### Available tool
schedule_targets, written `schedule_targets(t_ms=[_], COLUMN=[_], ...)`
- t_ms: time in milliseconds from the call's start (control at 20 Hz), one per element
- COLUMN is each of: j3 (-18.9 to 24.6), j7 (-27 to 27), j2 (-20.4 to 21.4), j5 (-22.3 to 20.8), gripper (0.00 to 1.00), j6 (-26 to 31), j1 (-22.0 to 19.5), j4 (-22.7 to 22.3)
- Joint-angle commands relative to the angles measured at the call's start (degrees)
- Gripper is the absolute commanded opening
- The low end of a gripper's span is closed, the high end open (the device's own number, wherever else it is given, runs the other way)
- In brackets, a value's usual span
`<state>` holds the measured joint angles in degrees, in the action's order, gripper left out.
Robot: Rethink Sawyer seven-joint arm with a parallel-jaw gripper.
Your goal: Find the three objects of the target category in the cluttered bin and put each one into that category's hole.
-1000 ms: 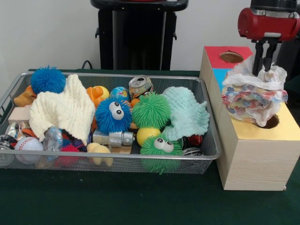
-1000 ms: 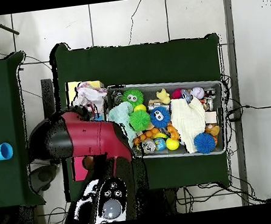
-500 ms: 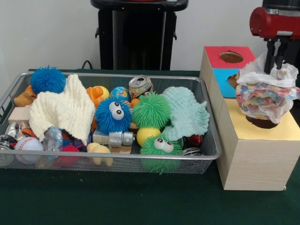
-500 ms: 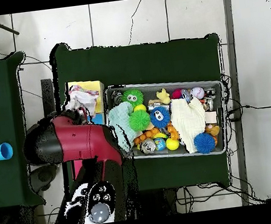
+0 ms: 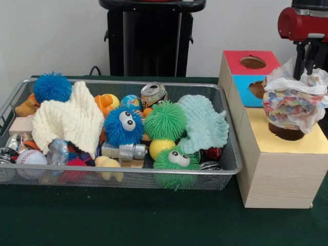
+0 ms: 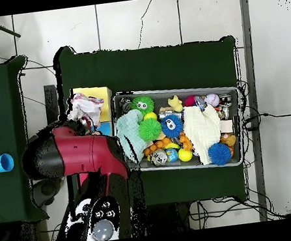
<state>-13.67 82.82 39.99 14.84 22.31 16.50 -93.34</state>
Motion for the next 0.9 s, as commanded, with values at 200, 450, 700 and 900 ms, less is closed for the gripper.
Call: schedule_targets(t_ms=[200, 450, 700, 900], j3=[2.2, 2.5, 2.4, 2.5], j7=[11.7, 11.1, 10.8, 10.6], j2=[-1.8, -1.6, -1.8, -1.9], j5=[0.3, 0.0, -0.1, -0.2], gripper=[0.0, 0.0, 0.0, 0.0], j6=[2.2, 2.0, 2.4, 2.6], j1=[-1.6, -2.2, -2.2, -2.3], j4=[1.8, 2.0, 2.6, 2.8])
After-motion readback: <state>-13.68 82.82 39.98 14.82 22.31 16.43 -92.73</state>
